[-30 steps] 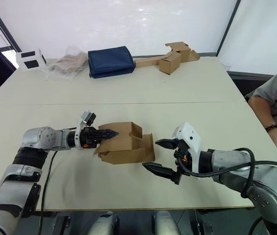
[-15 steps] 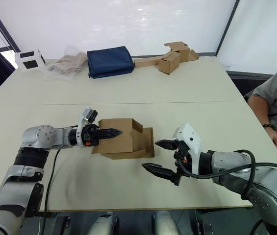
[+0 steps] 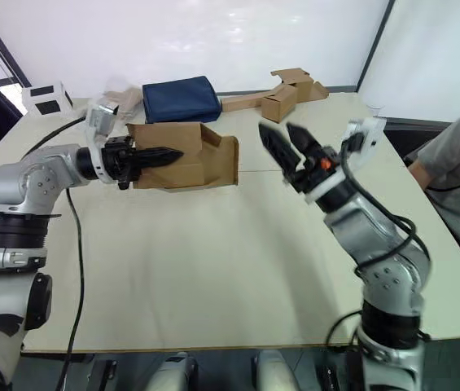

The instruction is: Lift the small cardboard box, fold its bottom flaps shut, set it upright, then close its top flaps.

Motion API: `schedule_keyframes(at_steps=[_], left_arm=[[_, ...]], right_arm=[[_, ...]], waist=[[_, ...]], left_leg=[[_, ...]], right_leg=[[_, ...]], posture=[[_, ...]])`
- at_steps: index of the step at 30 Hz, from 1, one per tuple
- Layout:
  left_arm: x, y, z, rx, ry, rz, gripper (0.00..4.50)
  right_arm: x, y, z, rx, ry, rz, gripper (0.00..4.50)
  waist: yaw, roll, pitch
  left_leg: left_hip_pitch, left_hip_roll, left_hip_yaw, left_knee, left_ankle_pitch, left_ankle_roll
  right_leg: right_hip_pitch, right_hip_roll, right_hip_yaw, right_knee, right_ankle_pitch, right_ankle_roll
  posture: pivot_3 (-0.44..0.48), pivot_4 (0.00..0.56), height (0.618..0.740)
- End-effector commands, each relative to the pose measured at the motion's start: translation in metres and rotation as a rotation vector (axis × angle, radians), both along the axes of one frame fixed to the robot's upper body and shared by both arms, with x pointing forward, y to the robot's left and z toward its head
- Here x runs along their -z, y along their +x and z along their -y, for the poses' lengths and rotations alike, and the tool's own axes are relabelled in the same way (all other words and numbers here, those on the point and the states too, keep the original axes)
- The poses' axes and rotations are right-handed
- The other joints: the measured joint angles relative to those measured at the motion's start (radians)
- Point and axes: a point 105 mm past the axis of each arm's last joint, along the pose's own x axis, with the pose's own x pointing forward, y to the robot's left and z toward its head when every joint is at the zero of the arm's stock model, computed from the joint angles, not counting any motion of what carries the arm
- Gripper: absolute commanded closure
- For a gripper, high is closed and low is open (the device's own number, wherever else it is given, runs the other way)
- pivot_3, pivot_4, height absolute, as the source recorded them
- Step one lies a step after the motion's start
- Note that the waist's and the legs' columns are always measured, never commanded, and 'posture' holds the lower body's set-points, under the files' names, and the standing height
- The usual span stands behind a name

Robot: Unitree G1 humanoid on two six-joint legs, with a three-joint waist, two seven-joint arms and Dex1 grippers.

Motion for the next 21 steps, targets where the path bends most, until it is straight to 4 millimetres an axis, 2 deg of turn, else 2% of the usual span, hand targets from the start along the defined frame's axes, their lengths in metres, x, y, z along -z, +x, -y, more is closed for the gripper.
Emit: schedule_keyframes(at_steps=[1, 6, 7, 11, 14, 21], left_arm=[[-0.032, -0.003, 0.006, 0.036, -0.071, 0.086, 4.50], [-0.028, -0.006, 0.014, 0.095, -0.056, 0.085, 4.50], [-0.030, -0.006, 0.015, 0.097, -0.059, 0.091, 4.50], [-0.035, -0.008, 0.020, 0.120, -0.072, 0.109, 4.50], [-0.035, -0.009, 0.021, 0.129, -0.068, 0.111, 4.50], [-0.037, -0.008, 0.023, 0.143, -0.072, 0.113, 4.50]], right_arm=[[-0.013, 0.008, -0.005, -0.008, 0.010, 0.057, 2.11], [-0.012, 0.015, -0.008, -0.047, -0.042, 0.072, 4.17], [-0.012, 0.015, -0.008, -0.053, -0.050, 0.076, 4.45], [-0.012, 0.019, -0.013, -0.069, -0.077, 0.083, 4.45], [-0.007, 0.015, -0.027, -0.124, -0.140, 0.096, 4.45], [0.003, 0.016, -0.047, -0.171, -0.191, 0.094, 4.45]], waist=[[0.002, 0.000, 0.000], [-0.004, 0.000, 0.000], [-0.006, 0.000, 0.000], [-0.018, 0.000, 0.000], [-0.024, 0.000, 0.000], [-0.022, 0.000, 0.000]], left_leg=[[0.000, 0.000, 0.000, 0.000, 0.000, 0.000], [0.000, 0.000, 0.001, 0.000, 0.000, 0.001], [0.000, 0.000, 0.000, 0.000, 0.000, 0.001], [0.000, 0.000, 0.000, 0.000, -0.002, 0.003], [0.000, 0.000, 0.000, 0.000, -0.002, 0.003], [-0.001, 0.000, 0.000, 0.000, -0.002, 0.003]], right_leg=[[0.000, 0.000, 0.000, 0.000, 0.000, 0.000], [0.000, 0.000, 0.000, -0.001, 0.000, 0.000], [0.000, 0.000, 0.000, -0.001, 0.000, 0.000], [0.000, 0.000, 0.000, 0.000, 0.000, 0.000], [0.000, 0.000, 0.000, -0.001, 0.000, 0.000], [-0.001, 0.000, 0.000, -0.001, 0.000, 0.000]], posture=[[0.000, 0.150, 0.740], [0.000, 0.150, 0.740], [0.000, 0.150, 0.740], [0.000, 0.150, 0.740], [0.000, 0.150, 0.740], [0.000, 0.150, 0.740]])
